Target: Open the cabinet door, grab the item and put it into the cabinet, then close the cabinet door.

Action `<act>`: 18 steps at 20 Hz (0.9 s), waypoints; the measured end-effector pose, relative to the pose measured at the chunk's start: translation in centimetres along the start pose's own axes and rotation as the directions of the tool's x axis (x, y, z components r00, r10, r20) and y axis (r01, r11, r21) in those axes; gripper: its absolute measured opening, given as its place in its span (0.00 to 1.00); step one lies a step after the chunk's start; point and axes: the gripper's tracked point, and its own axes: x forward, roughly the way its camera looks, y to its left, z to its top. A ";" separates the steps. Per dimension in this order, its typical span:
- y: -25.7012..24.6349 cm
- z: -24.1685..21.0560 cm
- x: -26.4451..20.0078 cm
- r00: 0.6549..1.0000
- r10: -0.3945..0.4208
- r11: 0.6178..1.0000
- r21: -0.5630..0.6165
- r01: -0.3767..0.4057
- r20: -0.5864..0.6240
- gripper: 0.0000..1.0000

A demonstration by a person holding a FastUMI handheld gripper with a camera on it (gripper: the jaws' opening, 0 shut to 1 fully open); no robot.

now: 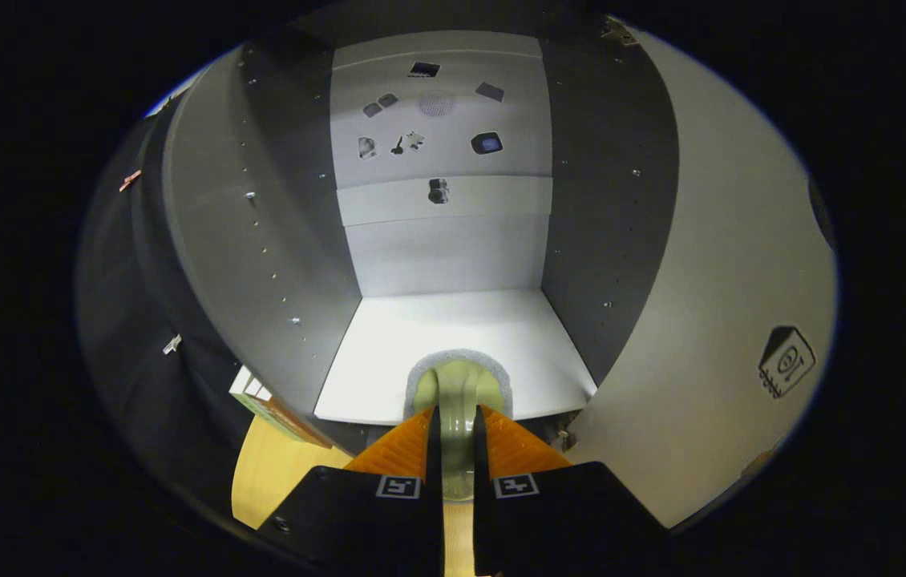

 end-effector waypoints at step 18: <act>-1.7 1.2 12.8 0.993 -0.014 0.999 -0.035 0.010 -0.119 0.18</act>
